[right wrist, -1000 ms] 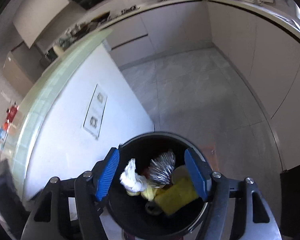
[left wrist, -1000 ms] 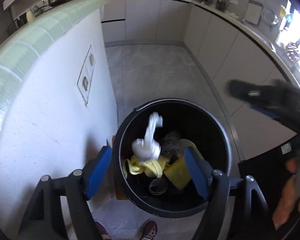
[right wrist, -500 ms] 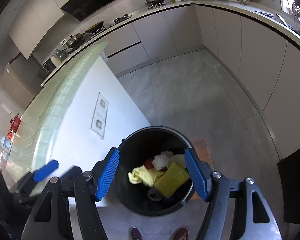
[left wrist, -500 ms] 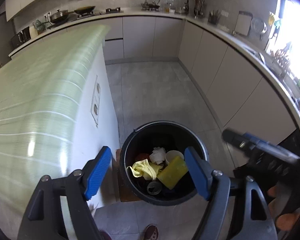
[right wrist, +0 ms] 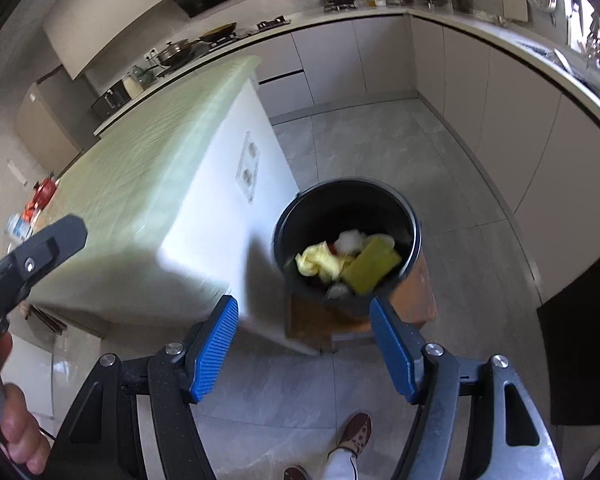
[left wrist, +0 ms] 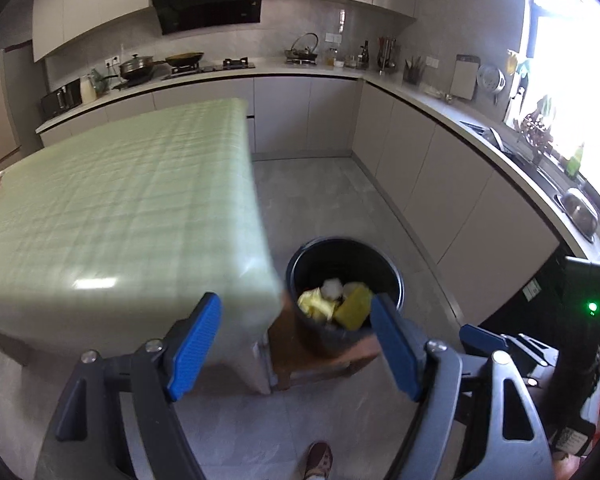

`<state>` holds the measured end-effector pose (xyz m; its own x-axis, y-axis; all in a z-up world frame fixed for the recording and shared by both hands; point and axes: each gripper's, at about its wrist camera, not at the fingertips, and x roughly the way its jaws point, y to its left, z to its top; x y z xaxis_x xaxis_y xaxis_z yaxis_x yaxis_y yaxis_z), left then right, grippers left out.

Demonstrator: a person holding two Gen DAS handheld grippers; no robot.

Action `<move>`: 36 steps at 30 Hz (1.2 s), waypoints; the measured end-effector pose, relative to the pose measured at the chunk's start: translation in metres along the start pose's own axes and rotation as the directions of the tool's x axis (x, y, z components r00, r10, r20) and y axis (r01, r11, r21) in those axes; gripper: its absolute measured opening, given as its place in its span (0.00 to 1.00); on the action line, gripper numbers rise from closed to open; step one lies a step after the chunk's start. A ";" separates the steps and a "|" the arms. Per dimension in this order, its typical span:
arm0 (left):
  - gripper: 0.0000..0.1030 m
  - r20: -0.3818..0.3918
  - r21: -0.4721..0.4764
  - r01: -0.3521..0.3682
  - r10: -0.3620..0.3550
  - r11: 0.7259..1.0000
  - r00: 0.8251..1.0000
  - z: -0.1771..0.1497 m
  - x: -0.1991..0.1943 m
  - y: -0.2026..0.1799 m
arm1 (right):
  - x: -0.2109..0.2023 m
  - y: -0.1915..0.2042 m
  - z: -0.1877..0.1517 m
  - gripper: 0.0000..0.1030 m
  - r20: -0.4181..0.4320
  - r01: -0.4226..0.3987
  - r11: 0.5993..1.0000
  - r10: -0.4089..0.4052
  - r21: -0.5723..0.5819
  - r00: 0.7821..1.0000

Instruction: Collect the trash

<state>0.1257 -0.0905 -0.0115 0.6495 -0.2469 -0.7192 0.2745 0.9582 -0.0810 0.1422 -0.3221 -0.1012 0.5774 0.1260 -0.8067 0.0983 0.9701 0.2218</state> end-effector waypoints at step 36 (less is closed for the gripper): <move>0.95 0.187 -0.115 -0.155 0.175 0.981 0.967 -0.098 -0.172 -0.012 | -0.254 0.077 -0.139 0.85 0.347 0.070 0.990 -0.024 -0.119 0.937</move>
<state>-0.0590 -0.0452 0.0453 0.8086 -0.0980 -0.5801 0.0867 0.9951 -0.0473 -0.1097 -0.2500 0.0444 0.8204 0.0227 -0.5713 0.0408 0.9943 0.0982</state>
